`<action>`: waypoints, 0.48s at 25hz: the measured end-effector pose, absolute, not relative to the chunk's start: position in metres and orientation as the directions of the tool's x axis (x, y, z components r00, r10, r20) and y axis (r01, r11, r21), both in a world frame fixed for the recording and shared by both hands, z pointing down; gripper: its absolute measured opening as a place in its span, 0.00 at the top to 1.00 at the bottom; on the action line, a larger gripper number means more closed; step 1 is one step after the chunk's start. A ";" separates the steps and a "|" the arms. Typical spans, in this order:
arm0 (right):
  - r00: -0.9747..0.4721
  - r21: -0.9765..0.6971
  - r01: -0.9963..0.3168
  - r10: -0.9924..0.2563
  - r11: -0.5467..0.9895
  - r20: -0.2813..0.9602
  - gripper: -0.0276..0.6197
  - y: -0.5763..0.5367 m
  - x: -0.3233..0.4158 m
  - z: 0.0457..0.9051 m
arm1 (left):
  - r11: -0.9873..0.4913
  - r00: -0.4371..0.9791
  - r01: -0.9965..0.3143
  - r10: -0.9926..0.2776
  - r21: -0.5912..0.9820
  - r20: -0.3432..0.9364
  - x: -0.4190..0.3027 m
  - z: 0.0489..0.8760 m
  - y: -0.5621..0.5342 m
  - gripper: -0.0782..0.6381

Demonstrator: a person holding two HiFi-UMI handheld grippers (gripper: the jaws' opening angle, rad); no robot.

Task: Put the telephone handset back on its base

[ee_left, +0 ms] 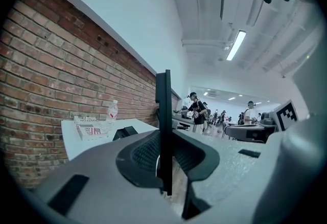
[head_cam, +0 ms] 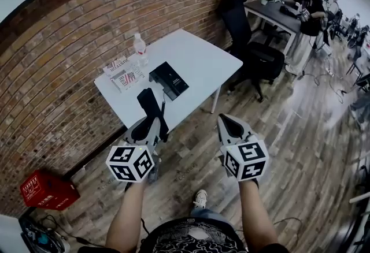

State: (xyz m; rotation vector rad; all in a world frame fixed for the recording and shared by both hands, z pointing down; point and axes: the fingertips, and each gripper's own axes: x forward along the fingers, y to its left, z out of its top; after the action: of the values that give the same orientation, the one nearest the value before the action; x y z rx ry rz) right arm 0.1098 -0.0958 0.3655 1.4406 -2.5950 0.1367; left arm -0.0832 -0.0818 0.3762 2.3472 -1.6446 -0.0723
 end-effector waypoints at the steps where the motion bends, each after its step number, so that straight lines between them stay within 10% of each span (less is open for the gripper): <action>1: -0.522 0.002 -0.847 -0.831 0.532 0.193 0.95 -0.104 0.113 0.365 | -0.314 0.350 -0.916 -0.929 0.250 0.116 -0.079 0.375 -0.089 0.79; 12: -0.571 -0.014 -0.815 -0.798 0.580 0.193 0.95 -0.173 0.138 0.368 | -0.263 0.298 -0.936 -0.945 0.234 0.132 -0.052 0.376 -0.145 0.79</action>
State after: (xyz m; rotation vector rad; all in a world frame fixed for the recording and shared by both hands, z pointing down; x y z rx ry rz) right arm 0.1385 -0.1730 0.3676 1.3605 -2.6424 0.1508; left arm -0.0519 -0.1454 0.3764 2.3023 -1.7158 -0.0499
